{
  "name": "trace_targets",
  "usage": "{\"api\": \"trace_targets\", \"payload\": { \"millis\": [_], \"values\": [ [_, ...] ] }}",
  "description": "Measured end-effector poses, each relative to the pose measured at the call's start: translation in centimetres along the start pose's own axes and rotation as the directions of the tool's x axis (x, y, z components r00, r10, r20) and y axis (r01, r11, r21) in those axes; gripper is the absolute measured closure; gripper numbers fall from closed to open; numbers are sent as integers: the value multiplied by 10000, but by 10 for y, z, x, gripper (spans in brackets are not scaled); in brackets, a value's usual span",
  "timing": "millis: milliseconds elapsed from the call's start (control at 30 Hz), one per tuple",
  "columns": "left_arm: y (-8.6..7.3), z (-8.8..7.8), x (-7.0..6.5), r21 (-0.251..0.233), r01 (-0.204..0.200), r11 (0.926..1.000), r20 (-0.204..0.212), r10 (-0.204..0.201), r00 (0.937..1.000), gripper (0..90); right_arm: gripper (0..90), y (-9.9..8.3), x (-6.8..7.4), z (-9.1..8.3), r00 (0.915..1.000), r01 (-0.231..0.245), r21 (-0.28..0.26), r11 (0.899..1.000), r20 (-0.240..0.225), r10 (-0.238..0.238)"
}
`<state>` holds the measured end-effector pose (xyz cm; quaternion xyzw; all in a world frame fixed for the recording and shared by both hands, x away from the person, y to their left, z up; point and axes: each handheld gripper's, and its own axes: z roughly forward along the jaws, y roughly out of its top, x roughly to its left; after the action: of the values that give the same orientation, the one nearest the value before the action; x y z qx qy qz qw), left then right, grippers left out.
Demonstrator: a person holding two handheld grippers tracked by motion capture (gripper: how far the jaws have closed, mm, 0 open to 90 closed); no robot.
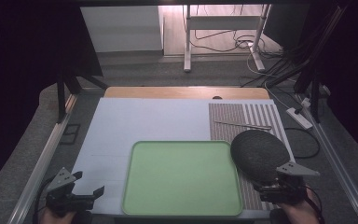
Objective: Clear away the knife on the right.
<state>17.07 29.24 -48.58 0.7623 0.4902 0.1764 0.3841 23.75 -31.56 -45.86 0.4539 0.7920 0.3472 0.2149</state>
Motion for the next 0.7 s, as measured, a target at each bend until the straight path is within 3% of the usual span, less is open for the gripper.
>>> {"api": "trace_targets", "payload": {
  "millis": [200,467,700],
  "values": [
    [0,0,1,-38,17,10000,117,-17,9999,8,5,0,-2,0,9998,-157,53,9999,-159,158],
    [0,0,2,-35,28,10000,164,-27,9999,10,5,1,1,2,9999,96,207,9997,-117,-93],
    [0,0,1,17,-6,10000,150,6,9999,11,6,1,0,2,9998,37,244,9997,-186,-32]
  ]
}}
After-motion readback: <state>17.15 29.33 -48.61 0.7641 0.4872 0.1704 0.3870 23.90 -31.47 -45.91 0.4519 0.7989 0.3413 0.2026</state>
